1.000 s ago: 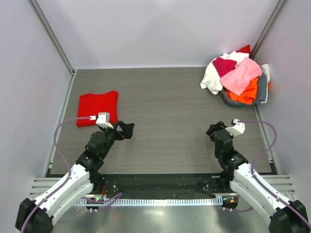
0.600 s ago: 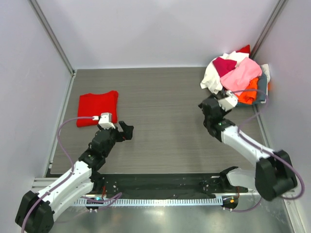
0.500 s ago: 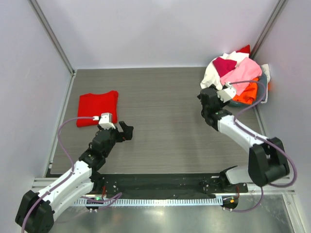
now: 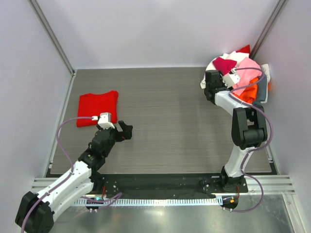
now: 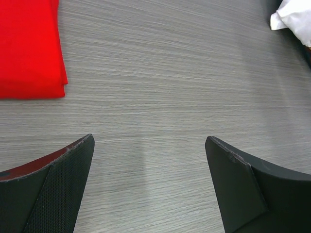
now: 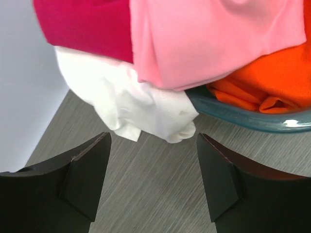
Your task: Fold and stack the t-shirts
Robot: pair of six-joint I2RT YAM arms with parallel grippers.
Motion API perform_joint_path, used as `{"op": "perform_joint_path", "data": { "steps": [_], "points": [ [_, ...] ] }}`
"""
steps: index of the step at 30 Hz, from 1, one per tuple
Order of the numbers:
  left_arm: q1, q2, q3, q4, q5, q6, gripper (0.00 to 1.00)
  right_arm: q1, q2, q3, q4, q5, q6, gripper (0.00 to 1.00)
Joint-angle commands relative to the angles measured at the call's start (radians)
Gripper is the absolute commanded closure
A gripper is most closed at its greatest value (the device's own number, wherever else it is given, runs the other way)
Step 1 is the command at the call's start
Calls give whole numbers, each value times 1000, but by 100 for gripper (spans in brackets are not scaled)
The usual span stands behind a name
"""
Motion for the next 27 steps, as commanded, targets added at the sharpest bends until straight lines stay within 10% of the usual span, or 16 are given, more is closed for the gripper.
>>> {"op": "perform_joint_path", "data": {
  "steps": [1, 9, 14, 17, 27],
  "points": [
    [-2, -7, 38, 12, -40, 9, 4, -21, 43, 37, -9, 25, 85, 23],
    [-1, 4, 35, 18, -49, 10, 4, -84, 183, 88, 147, -18, 78, 32],
    [-1, 36, 46, 15, -46, 7, 4, -99, 207, 125, 243, -86, -14, 83],
    [-3, 38, 51, 10, -50, 10, 4, -99, 161, 138, 277, -161, -26, 97],
    [-3, 41, 49, 1, -67, 9, 4, -101, -113, 282, 129, -158, 13, 99]
  ]
}}
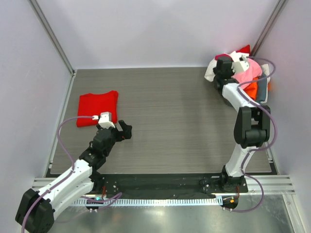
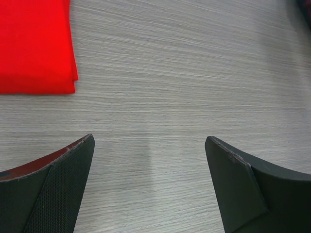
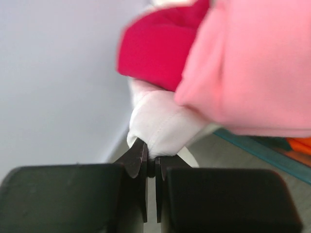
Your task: Fold and stack the t-shirts
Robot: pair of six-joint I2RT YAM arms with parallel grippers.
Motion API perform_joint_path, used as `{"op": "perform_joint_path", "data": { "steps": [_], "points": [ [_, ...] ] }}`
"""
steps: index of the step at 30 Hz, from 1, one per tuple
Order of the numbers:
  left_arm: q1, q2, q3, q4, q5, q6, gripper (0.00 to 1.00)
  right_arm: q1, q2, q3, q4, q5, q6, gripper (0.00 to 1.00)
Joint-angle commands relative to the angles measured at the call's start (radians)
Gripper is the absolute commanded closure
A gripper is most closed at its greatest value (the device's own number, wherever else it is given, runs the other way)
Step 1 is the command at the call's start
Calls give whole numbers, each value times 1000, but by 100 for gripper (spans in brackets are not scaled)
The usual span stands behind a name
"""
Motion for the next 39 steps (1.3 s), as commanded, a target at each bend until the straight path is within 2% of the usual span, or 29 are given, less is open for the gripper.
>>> {"op": "perform_joint_path", "data": {
  "steps": [1, 5, 8, 12, 14, 15, 16, 20, 21, 24, 27, 29, 33, 34, 35, 36, 38, 39],
  "points": [
    [-2, 4, 37, 18, -31, 5, 5, -11, -226, 143, 27, 43, 14, 99],
    [-1, -2, 38, 8, -37, 10, 5, -24, -322, 221, -21, 15, 77, 99],
    [-1, -13, 37, 6, -47, 10, 5, -26, -356, 310, -53, -109, 101, 99],
    [-1, -13, 37, 8, -44, 10, 4, -21, -405, 355, -114, -356, 201, 99],
    [-1, -10, 37, 12, -36, 10, 4, -6, -428, 337, -147, -571, 276, 99],
    [-1, -9, 37, 12, -36, 10, 4, 6, -435, 331, -145, -573, 285, 99],
    [-1, -9, 37, 14, -34, 10, 4, 23, -438, 331, -141, -649, 287, 99],
    [-2, -1, 37, 18, -33, 12, 4, 170, -444, 389, -147, -723, 269, 99],
    [-1, -1, 37, 18, -33, 13, 4, 186, -439, 454, -151, -738, 262, 99],
    [-1, -5, 37, 15, -39, 16, 4, 195, -415, 585, -179, -793, 278, 99],
    [-1, -16, 37, 9, -48, 19, 4, 193, -439, 599, -179, -801, 305, 99],
    [-1, -19, 37, 8, -51, 21, 4, 193, -486, 559, -179, -806, 305, 99],
    [-1, -27, 35, 6, -53, 21, 4, 193, -649, 307, -181, -815, 290, 99],
    [-1, -25, 34, 8, -47, 21, 4, 192, -690, 159, -181, -806, 290, 99],
    [-1, -22, 35, 11, -42, 22, 4, 190, -733, 78, -179, -794, 287, 99],
    [-1, -19, 35, 17, -37, 22, 3, 189, -837, -79, -180, -778, 278, 99],
    [-3, -1, 40, 21, -16, 21, 2, 187, -945, -233, -196, -711, 264, 99],
    [-3, 8, 43, 21, -11, 24, 2, 186, -996, -374, -213, -688, 259, 99]
  ]
}}
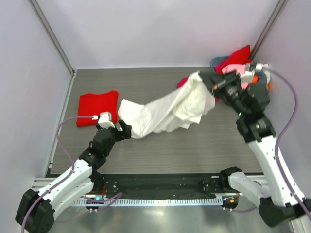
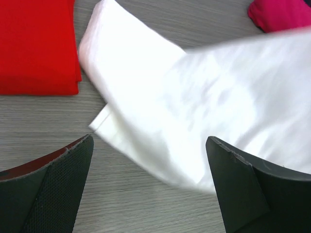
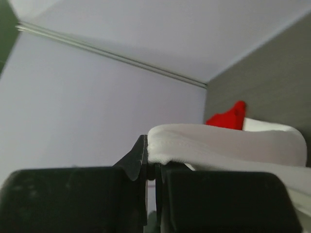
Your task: Fold and stack the t-shirts
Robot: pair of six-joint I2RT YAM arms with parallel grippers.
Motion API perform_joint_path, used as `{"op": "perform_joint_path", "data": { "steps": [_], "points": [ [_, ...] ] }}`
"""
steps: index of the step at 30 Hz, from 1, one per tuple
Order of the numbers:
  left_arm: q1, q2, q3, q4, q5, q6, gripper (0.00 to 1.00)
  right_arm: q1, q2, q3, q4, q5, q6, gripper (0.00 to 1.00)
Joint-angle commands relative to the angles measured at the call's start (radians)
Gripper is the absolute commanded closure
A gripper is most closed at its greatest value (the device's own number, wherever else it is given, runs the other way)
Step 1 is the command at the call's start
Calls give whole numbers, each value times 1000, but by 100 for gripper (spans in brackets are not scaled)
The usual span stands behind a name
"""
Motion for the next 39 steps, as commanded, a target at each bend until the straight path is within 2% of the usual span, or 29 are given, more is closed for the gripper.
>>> {"op": "perform_joint_path", "data": {
  "steps": [1, 2, 3, 4, 6, 7, 9, 10, 11, 12, 13, 14, 16, 19, 25, 32, 34, 35, 39],
  "points": [
    [-3, 24, 46, 33, 16, 18, 2, -9, -200, -275, -38, 120, -25, 99],
    [-2, 47, 49, 36, 22, 17, 2, -7, -251, -343, -59, 141, -22, 99],
    [-1, 58, 54, 40, 28, 17, 2, -9, -299, -477, -96, 164, -18, 98],
    [-3, 73, 58, 40, 35, 18, 2, -9, -397, -538, -114, 180, -12, 99],
    [-2, 106, 74, 40, 47, 13, 2, -7, -483, -683, -171, 203, -1, 97],
    [-1, 113, 77, 39, 50, 12, 2, -7, -519, -722, -180, 200, 5, 93],
    [-1, 133, 83, 39, 56, 10, 2, -7, -598, -803, -228, 191, 19, 93],
    [-1, 135, 83, 40, 58, 9, 1, -7, -614, -820, -240, 186, 19, 89],
    [-1, 141, 84, 40, 56, 4, 1, -9, -628, -833, -258, 185, 7, 85],
    [-3, 147, 86, 40, 55, 1, 0, -7, -623, -845, -266, 179, -2, 74],
    [-2, 153, 87, 39, 51, -2, 0, -9, -613, -843, -275, 180, -13, 45],
    [-1, 156, 92, 33, 45, -5, 0, -9, -574, -834, -297, 185, -51, 36],
    [-1, 172, 109, 8, 13, -22, 0, -9, -512, -776, -321, 223, -105, 25],
    [-2, 184, 120, -22, -42, -60, 0, -7, -355, -678, -332, 334, -241, 22],
    [-1, 167, 109, 4, 10, -42, 0, -7, 13, -459, -317, 504, -411, 15],
    [-1, 129, 80, 34, 21, -31, 0, -7, 243, -248, -290, 769, -513, 12],
    [-3, 132, 81, 36, 21, -31, 0, -7, 291, -210, -251, 765, -542, 12],
    [-3, 135, 81, 36, 24, -30, 0, -7, 390, -160, -219, 740, -565, 11],
    [-2, 141, 83, 40, 30, -30, 0, -7, 599, -29, -213, 706, -611, 12]
  ]
}}
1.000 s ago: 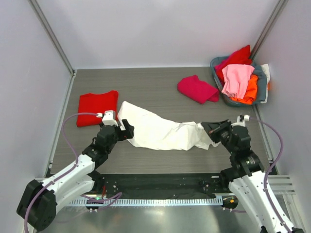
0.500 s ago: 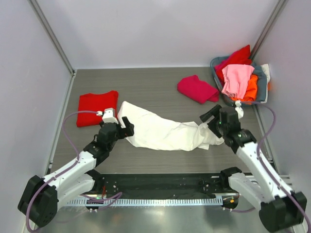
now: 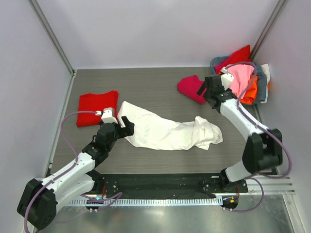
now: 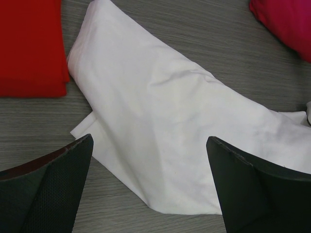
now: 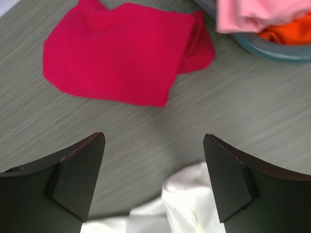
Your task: Fold and stack the t-shirts
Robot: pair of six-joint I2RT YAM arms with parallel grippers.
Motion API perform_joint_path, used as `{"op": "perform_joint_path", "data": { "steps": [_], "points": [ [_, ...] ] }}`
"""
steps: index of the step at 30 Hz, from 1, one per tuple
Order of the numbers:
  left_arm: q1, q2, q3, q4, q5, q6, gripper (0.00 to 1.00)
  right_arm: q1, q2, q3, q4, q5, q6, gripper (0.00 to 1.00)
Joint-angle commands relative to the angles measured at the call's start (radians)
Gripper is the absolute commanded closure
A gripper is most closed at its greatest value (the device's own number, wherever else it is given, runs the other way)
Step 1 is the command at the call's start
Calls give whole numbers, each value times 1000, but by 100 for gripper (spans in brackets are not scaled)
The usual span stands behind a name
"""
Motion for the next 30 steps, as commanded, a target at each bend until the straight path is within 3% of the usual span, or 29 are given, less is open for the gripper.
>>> {"op": "perform_joint_path", "data": {
  "steps": [1, 9, 14, 18, 19, 20, 23, 26, 30],
  "points": [
    [-1, -1, -3, 51, 4, 5, 0, -1, 180, 123, 59, 12, -98, 12],
    [-1, -10, -10, 66, 27, 14, 0, -3, 535, 429, 52, -7, -263, 8],
    [-3, -12, -15, 72, 30, 13, 0, -33, 707, 588, 20, 23, -248, 11],
    [-2, -3, -12, 71, 31, 13, 0, -81, 791, 613, -3, -2, -192, 16],
    [-1, -1, -10, 72, 31, 13, 0, -92, 810, 614, -5, -32, -185, 23],
    [-1, -1, -10, 72, 31, 13, 0, -102, 814, 624, -5, -87, -191, 49],
    [-1, -1, -10, 71, 31, 13, 0, -110, 773, 607, -22, -132, -210, 95],
    [-1, -4, -10, 69, 26, 14, 0, -96, 672, 503, 15, -158, -221, 96],
    [-1, -10, -12, 68, 23, 17, 0, -63, 416, 354, 93, -259, -277, 96]
  ]
}}
